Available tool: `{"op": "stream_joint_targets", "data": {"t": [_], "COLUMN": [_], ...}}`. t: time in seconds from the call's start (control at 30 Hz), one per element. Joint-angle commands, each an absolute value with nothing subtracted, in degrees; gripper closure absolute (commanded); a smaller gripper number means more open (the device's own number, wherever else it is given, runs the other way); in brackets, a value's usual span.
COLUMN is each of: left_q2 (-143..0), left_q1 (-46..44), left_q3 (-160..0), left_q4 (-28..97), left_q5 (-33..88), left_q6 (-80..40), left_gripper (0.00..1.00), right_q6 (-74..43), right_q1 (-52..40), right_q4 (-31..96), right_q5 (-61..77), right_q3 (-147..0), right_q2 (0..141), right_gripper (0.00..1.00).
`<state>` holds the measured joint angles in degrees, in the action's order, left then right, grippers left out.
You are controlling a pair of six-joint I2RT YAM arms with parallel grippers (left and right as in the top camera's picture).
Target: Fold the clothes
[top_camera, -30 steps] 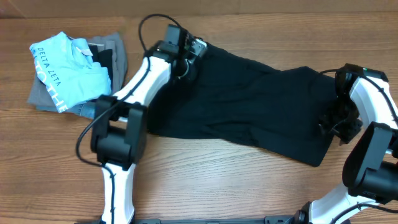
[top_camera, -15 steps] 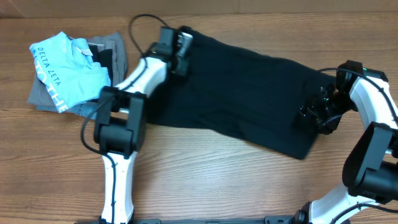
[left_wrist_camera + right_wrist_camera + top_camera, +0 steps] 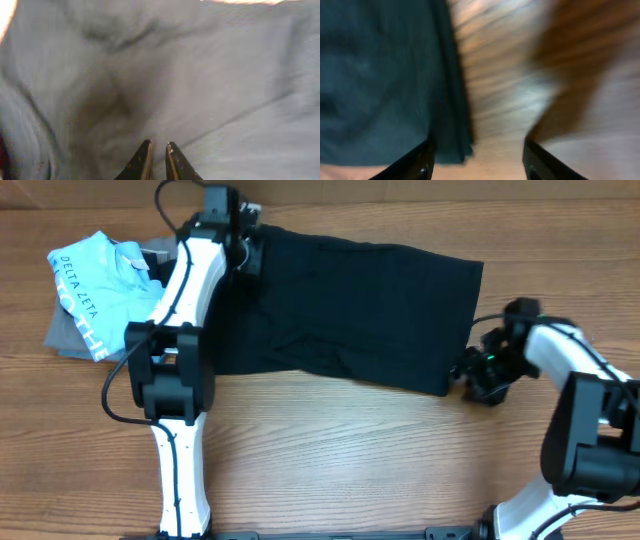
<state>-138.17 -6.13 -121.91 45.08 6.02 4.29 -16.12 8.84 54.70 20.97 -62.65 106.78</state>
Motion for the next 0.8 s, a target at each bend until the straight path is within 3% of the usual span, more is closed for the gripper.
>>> {"op": "stream_joint_targets", "data": {"t": [0.0,0.03,0.13,0.2,0.3,0.43,0.77], "left_q2": [-138.5,-138.5,-138.0,-138.0,-137.9,-137.9,-137.9], "left_q1": [-7.5,-7.7,-7.7,-7.4,-7.3,-7.9,-10.2], "left_q3": [-132.2,-134.2,-142.4,-145.8,-148.4,-148.2,-148.1], "left_q4": [53.2,55.5,66.1,72.2,79.4,86.8,96.8], "left_q5": [6.3,6.0,4.7,4.3,4.7,8.1,15.0], "left_q6": [7.7,7.7,7.8,7.7,7.7,11.3,12.8], "left_gripper": [0.85,0.85,0.84,0.85,0.87,0.93,0.96], "right_q6": [-21.5,-21.5,-21.4,-21.2,-20.9,-18.8,-25.3], "right_q1": [5.5,5.2,5.5,6.7,9.3,11.7,12.4], "right_q4": [47.4,45.9,44.0,47.4,52.7,55.9,51.7], "right_q5": [22.9,23.5,25.3,20.8,15.7,19.9,20.7], "right_q3": [-57.9,-57.6,-58.3,-61.5,-67.6,-76.3,-78.6], "right_q2": [106.6,106.6,106.6,106.5,105.5,103.5,103.5], "right_gripper": [0.40,0.42,0.87,0.96,0.96,0.96,0.96]}}
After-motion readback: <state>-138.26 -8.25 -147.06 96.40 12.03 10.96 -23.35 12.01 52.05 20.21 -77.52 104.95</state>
